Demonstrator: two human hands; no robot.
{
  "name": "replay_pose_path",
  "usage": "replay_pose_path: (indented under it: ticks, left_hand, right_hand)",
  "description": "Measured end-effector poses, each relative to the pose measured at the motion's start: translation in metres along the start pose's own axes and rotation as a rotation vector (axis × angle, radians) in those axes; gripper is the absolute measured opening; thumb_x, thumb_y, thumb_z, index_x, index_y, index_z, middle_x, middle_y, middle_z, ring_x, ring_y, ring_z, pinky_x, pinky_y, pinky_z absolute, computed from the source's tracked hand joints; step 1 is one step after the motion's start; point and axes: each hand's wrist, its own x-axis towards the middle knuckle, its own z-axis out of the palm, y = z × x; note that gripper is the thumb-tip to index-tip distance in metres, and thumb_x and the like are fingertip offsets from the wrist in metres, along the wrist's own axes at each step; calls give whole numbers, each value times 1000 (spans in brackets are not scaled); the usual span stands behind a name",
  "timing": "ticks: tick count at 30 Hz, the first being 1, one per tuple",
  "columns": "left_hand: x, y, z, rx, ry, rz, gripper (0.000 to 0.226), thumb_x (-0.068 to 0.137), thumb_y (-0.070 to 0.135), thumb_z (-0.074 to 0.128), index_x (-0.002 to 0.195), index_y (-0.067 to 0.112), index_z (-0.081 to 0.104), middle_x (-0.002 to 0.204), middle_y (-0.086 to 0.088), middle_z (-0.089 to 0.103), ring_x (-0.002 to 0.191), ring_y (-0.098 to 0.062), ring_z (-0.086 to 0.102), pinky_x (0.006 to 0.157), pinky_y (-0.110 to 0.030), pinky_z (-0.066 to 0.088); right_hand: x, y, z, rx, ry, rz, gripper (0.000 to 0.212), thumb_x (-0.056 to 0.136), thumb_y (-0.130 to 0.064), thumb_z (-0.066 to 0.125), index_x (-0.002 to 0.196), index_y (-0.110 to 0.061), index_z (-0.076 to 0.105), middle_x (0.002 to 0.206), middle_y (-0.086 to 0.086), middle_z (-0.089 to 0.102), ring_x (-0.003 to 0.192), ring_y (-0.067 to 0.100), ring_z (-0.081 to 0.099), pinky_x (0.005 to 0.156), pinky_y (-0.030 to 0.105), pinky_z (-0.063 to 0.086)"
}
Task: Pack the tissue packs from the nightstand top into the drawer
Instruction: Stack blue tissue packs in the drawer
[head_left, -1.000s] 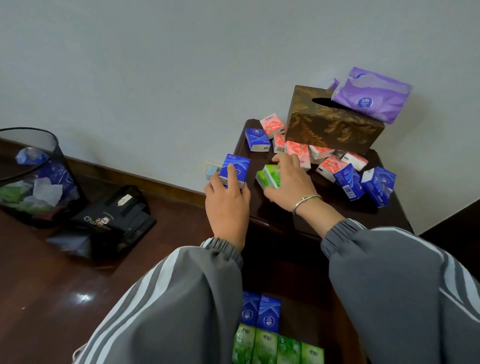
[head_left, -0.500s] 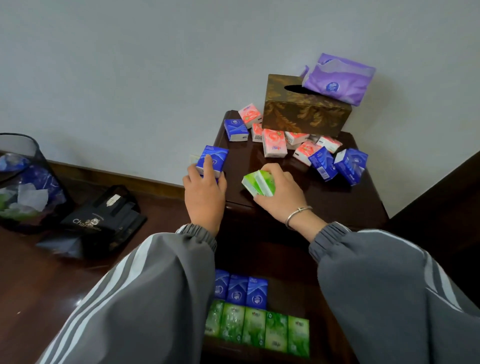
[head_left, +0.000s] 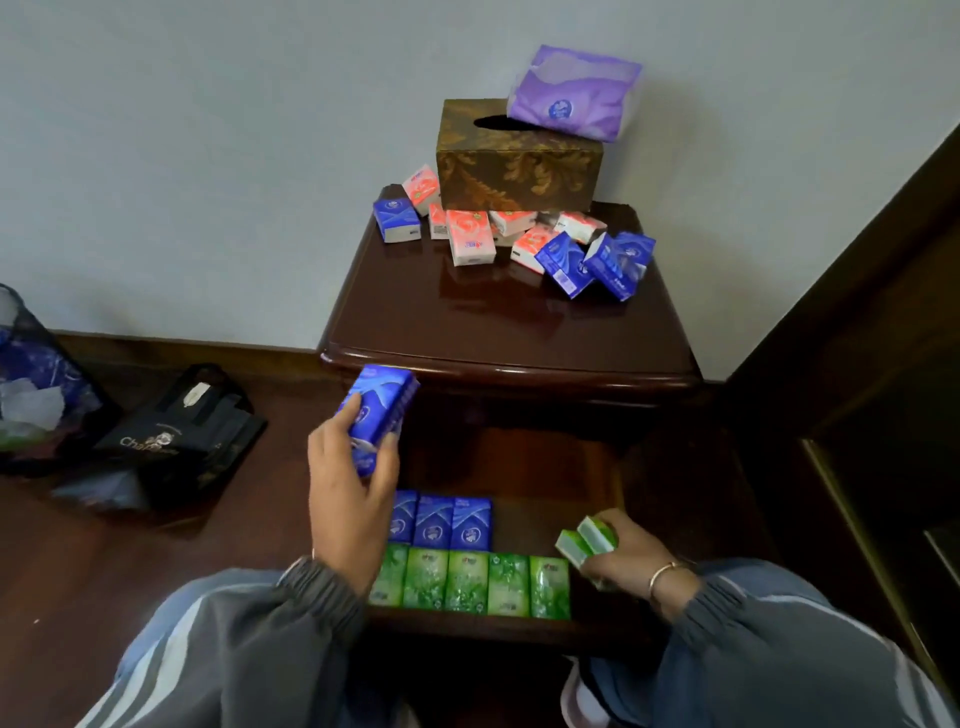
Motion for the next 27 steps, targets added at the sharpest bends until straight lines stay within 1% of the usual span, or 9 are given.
replay_pose_path:
  ticks: [3, 5, 8, 10, 13, 16, 18, 22, 27]
  left_hand:
    - [-33, -2, 15, -34, -101, -73, 47, 90, 11, 62, 134, 7, 48, 120, -4, 50, 100, 17, 45, 89, 4, 26]
    - [-46, -10, 23, -6, -167, -100, 46, 90, 12, 63, 134, 8, 49, 118, -3, 50, 104, 21, 43, 87, 5, 27]
    - [-51, -24, 30, 43, -237, -118, 47, 89, 16, 64, 134, 13, 49, 116, 3, 48, 101, 9, 48, 88, -4, 31]
    - [-48, -31, 31, 55, -262, -139, 48, 90, 23, 62, 135, 19, 47, 116, 8, 46, 101, 4, 49, 89, -13, 36]
    - [-43, -38, 34, 63, -294, -138, 48, 92, 27, 60, 137, 24, 45, 115, 12, 45, 101, 14, 48, 84, -16, 38]
    - [-40, -40, 37, 64, -316, -143, 47, 92, 27, 59, 137, 24, 44, 115, 11, 46, 100, 15, 47, 84, -19, 39]
    - [-39, -41, 37, 63, -333, -138, 48, 92, 29, 58, 137, 26, 43, 118, 9, 47, 100, 10, 49, 85, -19, 40]
    - [-35, -39, 36, 39, -329, -120, 47, 92, 29, 57, 137, 26, 44, 119, 6, 49, 102, 12, 48, 81, -2, 37]
    - [-30, -38, 37, -2, -304, -144, 45, 93, 33, 56, 136, 29, 43, 115, 7, 50, 99, 12, 50, 75, 2, 37]
  right_hand:
    - [13, 7, 19, -312, 62, 41, 55, 76, -29, 66, 125, -25, 40, 123, 11, 49, 105, 30, 58, 82, 29, 49]
    - [16, 8, 33, -470, 111, 36, 49, 81, -30, 59, 124, -25, 36, 127, 12, 43, 106, 33, 58, 83, 34, 48]
    - [19, 10, 53, -604, 160, 0, 51, 83, -19, 53, 130, -23, 32, 127, 12, 38, 107, 33, 56, 82, 37, 50]
    - [22, 11, 60, -634, 163, 2, 55, 85, -18, 51, 135, -22, 28, 129, 13, 35, 109, 33, 54, 84, 36, 49]
    - [30, 12, 61, -601, 130, 22, 56, 87, -20, 49, 138, -21, 25, 132, 15, 32, 111, 35, 53, 90, 38, 47]
    - [36, 16, 62, -520, 46, 57, 65, 88, -43, 47, 143, -22, 18, 140, 15, 26, 126, 36, 39, 100, 41, 38]
    - [39, 17, 61, -502, -18, 73, 70, 89, -52, 37, 146, -24, 10, 146, 13, 21, 132, 34, 28, 103, 43, 32]
    - [44, 15, 48, -452, -142, 115, 65, 93, -35, 38, 149, -20, 7, 151, 17, 16, 134, 36, 29, 106, 37, 30]
    - [39, 11, 38, -558, -70, 64, 53, 86, -24, 57, 132, -10, 34, 131, 17, 41, 116, 33, 51, 91, 33, 46]
